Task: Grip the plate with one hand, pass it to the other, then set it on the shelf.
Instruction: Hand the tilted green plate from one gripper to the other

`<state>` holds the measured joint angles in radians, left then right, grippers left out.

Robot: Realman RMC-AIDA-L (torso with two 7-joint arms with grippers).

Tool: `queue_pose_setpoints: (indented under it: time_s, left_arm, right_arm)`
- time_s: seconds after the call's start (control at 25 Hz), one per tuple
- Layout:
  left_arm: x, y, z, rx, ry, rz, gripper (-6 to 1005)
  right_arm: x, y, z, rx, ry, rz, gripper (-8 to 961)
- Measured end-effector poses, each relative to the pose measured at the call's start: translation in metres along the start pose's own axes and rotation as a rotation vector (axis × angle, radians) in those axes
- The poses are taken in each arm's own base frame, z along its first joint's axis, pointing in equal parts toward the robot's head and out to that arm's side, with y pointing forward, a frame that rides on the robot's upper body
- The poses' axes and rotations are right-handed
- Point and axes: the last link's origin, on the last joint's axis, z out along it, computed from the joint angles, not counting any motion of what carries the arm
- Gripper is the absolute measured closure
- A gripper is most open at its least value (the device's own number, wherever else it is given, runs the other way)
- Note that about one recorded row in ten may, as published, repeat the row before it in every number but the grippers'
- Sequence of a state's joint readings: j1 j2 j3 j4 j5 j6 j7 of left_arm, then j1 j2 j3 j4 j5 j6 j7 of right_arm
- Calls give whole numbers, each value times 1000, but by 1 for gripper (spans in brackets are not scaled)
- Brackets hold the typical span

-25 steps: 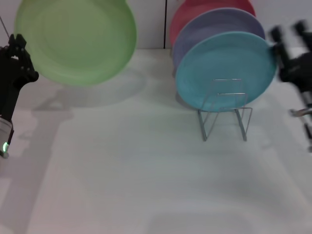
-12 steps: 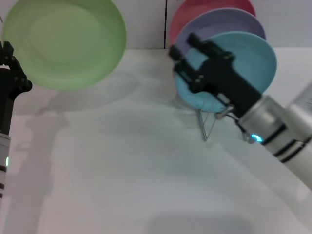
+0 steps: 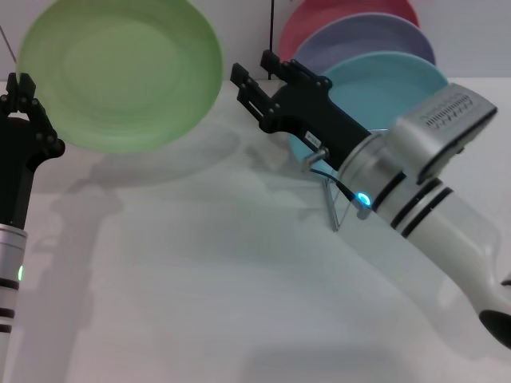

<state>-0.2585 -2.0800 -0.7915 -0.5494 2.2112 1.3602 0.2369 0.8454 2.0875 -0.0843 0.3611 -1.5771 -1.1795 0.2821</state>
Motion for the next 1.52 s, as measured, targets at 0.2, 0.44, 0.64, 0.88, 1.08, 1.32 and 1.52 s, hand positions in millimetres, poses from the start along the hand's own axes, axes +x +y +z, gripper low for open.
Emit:
queue_pose_setpoints:
  time_s: [0.2,0.44,0.64,0.88,1.08,1.32,1.52]
  left_arm:
    - [0,0,4,4,0,-1,965]
    - [-1,-1,9,11,-4,-1,965]
    - [-2,-4,16,45,-11,-7,965]
    - [-2,-4,17,55,-11,-13,965]
    - [-2,-1,16,47,-15,-20,965]
    - [-2,1,17,39,-15,-22,966]
    - [-4,0,21,55,-32,-22,966]
  right_arm:
    - [-2,6,12,-11,11,9,442]
    - [-5,11,21,-23,19,15,441]
    - [-5,12,33,-5,55,29,441]
    - [-6,13,40,-3,73,28,441]
    - [-6,14,47,0,94,27,442]
    - [-6,15,51,5,109,32,442]
    - [-7,17,53,1,114,31,486]
